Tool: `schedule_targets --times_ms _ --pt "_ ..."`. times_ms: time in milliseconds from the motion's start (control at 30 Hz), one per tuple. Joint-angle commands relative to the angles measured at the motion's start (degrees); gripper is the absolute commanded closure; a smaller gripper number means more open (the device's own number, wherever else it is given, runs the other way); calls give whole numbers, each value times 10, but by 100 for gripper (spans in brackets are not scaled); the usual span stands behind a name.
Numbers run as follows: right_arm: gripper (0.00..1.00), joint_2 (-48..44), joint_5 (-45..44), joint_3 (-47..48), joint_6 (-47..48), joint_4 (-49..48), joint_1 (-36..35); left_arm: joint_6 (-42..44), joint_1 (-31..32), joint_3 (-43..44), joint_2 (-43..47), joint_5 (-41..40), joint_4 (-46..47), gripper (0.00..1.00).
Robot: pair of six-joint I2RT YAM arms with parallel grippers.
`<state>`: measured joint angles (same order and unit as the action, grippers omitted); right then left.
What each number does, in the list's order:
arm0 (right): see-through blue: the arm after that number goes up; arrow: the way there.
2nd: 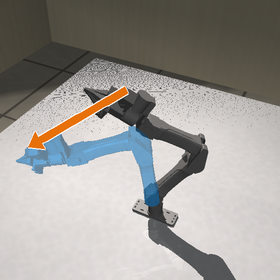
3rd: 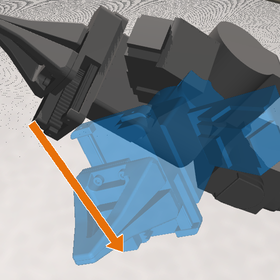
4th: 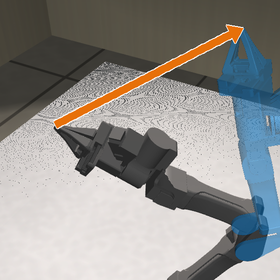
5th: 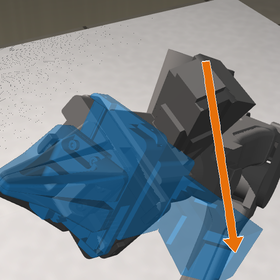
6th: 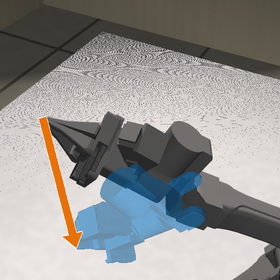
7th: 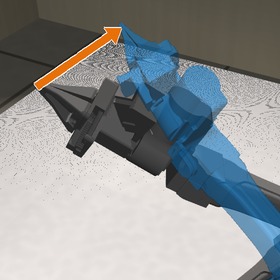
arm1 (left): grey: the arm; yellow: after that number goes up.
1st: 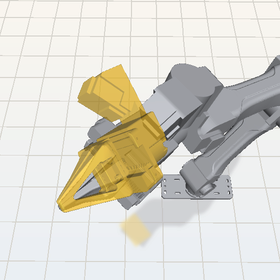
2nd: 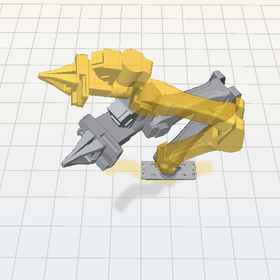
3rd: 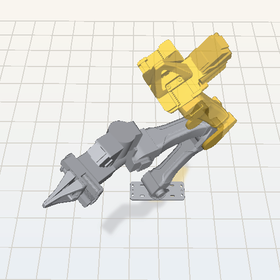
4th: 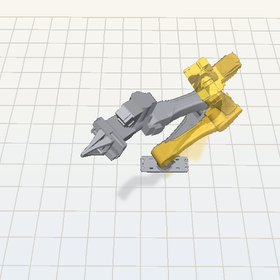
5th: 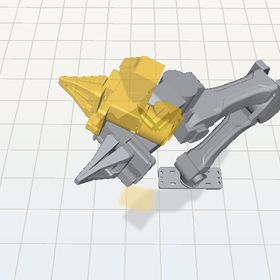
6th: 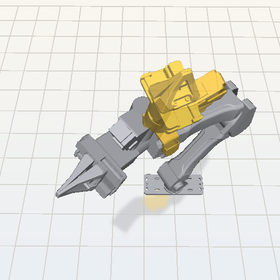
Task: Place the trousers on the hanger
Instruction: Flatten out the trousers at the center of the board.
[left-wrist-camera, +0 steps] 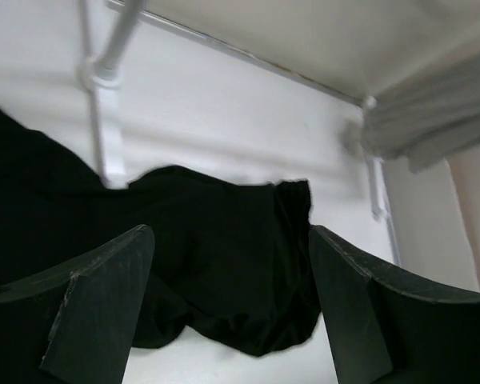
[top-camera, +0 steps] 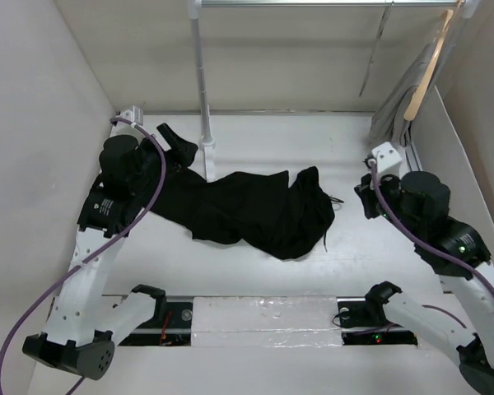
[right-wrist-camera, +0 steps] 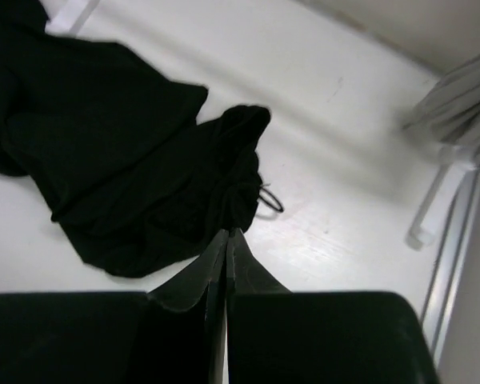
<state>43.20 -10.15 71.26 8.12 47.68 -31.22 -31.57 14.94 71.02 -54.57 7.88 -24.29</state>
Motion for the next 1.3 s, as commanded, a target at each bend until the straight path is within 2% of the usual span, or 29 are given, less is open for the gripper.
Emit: schedule_targets --times_ms 0,100,200,233,300,333,433,567,633,667,700,800,933,1067,1267 --pt "100 28 52 -53 7 -39 -5 -3 -3 11 -21 -136 3 27" --pt "100 58 68 -93 1 -88 -5 -12 -41 -10 -73 -182 -6 30" --pt "77 93 83 -124 -12 -151 17 -17 -85 -19 -146 -195 13 25" --pt "59 103 97 -134 -13 -172 26 -17 -98 -14 -166 -188 20 23" --pt "45 144 137 -152 -23 -231 49 -11 -131 -5 -233 -164 43 20" --pt "34 159 144 -155 -29 -246 69 -10 -138 13 -254 -166 49 20" --pt "24 223 168 -169 -40 -322 108 -1 -145 66 -347 -167 72 20" --pt "19 310 217 -155 -46 -392 143 18 -150 167 -480 -191 57 21" --pt "19 363 218 -138 -43 -413 150 26 -157 228 -578 -210 37 24" --pt "18 382 220 -133 -43 -420 157 30 -157 248 -578 -220 33 25" --pt "18 422 228 -121 -49 -430 157 41 -157 280 -613 -232 28 25" --pt "18 468 247 -109 -59 -452 164 53 -157 319 -670 -248 19 26" --pt "18 504 251 -100 -78 -513 170 73 -163 365 -721 -256 14 24" --pt "17 542 240 -73 -100 -506 170 83 -169 378 -762 -254 13 23" --pt "15 558 202 -113 -117 -549 175 85 -174 389 -787 -241 20 22"
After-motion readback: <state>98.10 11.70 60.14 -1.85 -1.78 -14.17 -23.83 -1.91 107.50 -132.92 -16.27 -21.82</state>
